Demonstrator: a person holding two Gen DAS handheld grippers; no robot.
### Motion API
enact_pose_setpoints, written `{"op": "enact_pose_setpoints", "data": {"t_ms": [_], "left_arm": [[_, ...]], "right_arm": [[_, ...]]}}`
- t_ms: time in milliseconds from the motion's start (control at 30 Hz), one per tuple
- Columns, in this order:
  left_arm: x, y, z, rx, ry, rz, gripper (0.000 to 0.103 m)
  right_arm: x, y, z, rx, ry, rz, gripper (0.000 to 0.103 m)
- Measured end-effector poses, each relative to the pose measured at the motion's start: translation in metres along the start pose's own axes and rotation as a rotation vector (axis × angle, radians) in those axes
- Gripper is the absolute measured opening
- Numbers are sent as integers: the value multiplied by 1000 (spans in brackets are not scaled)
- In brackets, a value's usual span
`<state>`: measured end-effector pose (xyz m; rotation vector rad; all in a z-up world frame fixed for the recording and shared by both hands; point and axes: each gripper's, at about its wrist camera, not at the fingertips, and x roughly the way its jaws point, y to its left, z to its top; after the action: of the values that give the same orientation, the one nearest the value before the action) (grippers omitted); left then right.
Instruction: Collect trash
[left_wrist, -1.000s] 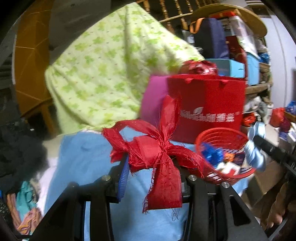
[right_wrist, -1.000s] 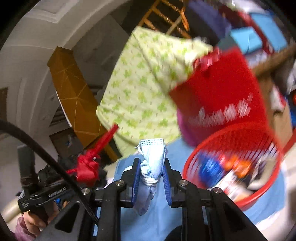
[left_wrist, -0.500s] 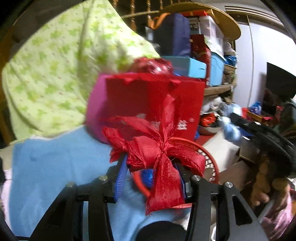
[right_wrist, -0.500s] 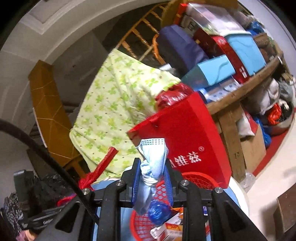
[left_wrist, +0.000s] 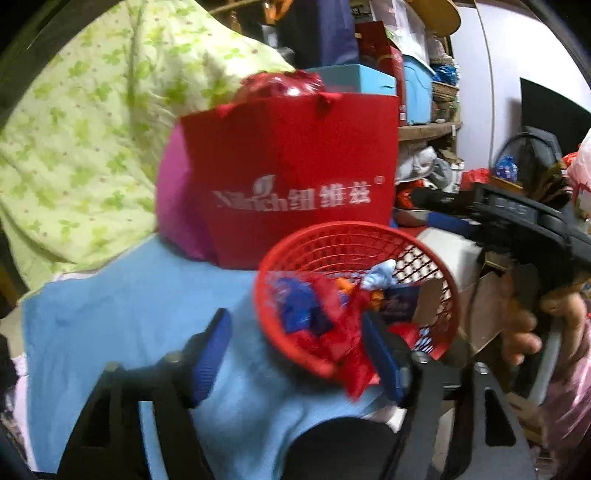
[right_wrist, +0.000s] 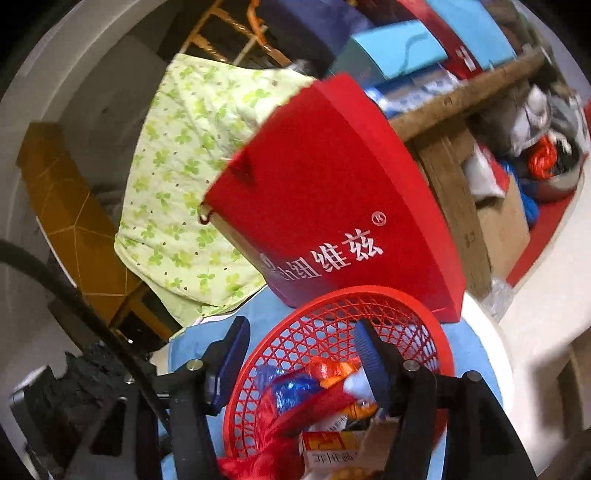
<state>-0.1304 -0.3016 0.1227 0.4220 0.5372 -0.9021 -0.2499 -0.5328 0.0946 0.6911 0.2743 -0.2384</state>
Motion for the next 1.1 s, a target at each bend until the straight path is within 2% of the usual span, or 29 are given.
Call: {"op": "enact_pose_setpoints", "data": {"t_ms": [133, 400, 533, 733, 1100], "left_arm": [[-31, 20, -13, -23, -44, 87, 89], [-73, 59, -27, -112, -16, 257, 90], [-95, 71, -31, -132, -43, 334, 90], [-119, 77, -32, -148, -74, 392, 90], [-150, 65, -23, -152, -105, 433, 91]], "right_arm": [[-25, 25, -7, -72, -18, -6, 63], [-59, 100, -32, -241, -56, -42, 63], [-69, 131, -46, -317, -44, -80, 65], [-86, 158, -61, -387, -40, -142, 68], [-110, 166, -68, -412, -33, -243, 69]]}}
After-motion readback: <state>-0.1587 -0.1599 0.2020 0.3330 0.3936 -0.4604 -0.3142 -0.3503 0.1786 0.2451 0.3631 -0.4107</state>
